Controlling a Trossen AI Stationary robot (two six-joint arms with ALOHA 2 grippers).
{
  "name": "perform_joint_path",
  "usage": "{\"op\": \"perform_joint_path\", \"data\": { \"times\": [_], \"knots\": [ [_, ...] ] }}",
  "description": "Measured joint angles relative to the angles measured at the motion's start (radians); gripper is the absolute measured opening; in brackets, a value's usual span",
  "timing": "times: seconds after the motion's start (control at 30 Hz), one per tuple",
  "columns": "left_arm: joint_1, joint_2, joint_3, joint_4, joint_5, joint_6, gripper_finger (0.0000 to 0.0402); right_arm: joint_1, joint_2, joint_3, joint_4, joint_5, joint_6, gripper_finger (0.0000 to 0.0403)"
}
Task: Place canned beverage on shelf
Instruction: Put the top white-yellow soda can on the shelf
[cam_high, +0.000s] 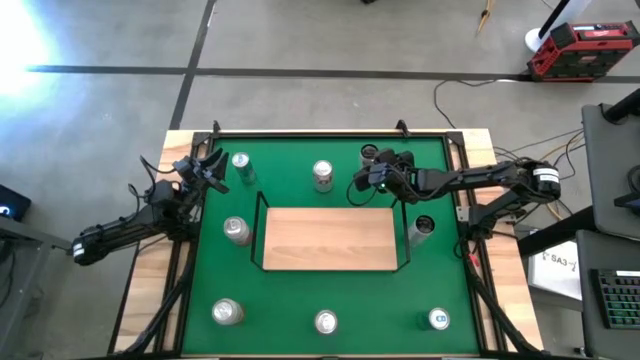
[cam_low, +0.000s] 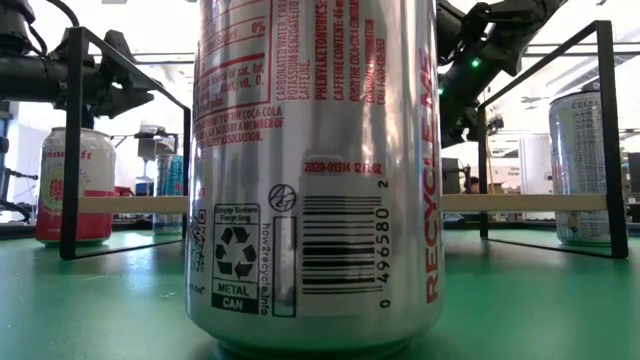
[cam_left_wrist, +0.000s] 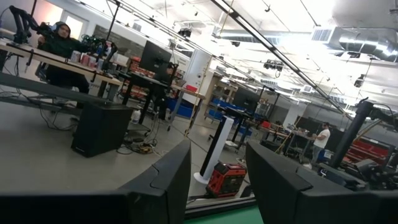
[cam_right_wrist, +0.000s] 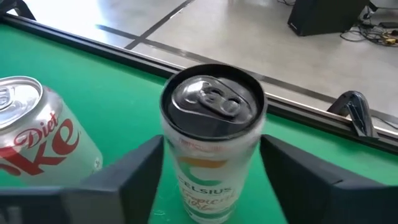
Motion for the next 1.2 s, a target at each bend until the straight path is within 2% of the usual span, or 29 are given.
{"op": "perform_joint_path", "data": {
  "times": [0.17, 0.23, 0.37, 0.5, 0.63, 0.87, 1.03, 1.2],
  "knots": [
    [0.000, 0.000, 0.000, 0.000, 0.000, 0.000, 0.0137, 0.000, 0.000, 0.000, -0.001, -0.023, 0.007, 0.0150],
    [0.000, 0.000, 0.000, 0.000, 0.000, 0.000, 0.0137, 0.001, 0.001, 0.000, -0.014, -0.038, 0.008, 0.0123],
    [0.000, 0.000, 0.000, 0.000, 0.000, 0.000, 0.0137, 0.001, 0.001, 0.000, -0.016, -0.055, 0.008, 0.0091],
    [0.000, 0.000, 0.000, 0.000, 0.000, 0.000, 0.0137, 0.001, 0.000, 0.000, -0.017, -0.055, 0.008, 0.0083],
    [0.000, 0.000, 0.000, 0.000, 0.000, 0.000, 0.0137, 0.009, -0.006, 0.000, -0.019, -0.055, 0.000, 0.0093],
    [0.000, 0.000, 0.000, 0.000, 0.000, 0.000, 0.0137, 0.075, -0.089, 0.022, -0.103, -0.052, 0.011, 0.0142],
    [0.000, 0.000, 0.000, 0.000, 0.000, 0.000, 0.0137, 0.095, -0.122, 0.089, -0.277, -0.045, 0.112, 0.0191],
    [0.000, 0.000, 0.000, 0.000, 0.000, 0.000, 0.0137, 0.092, -0.105, 0.205, -0.515, -0.058, 0.324, 0.0255]
  ]
}}
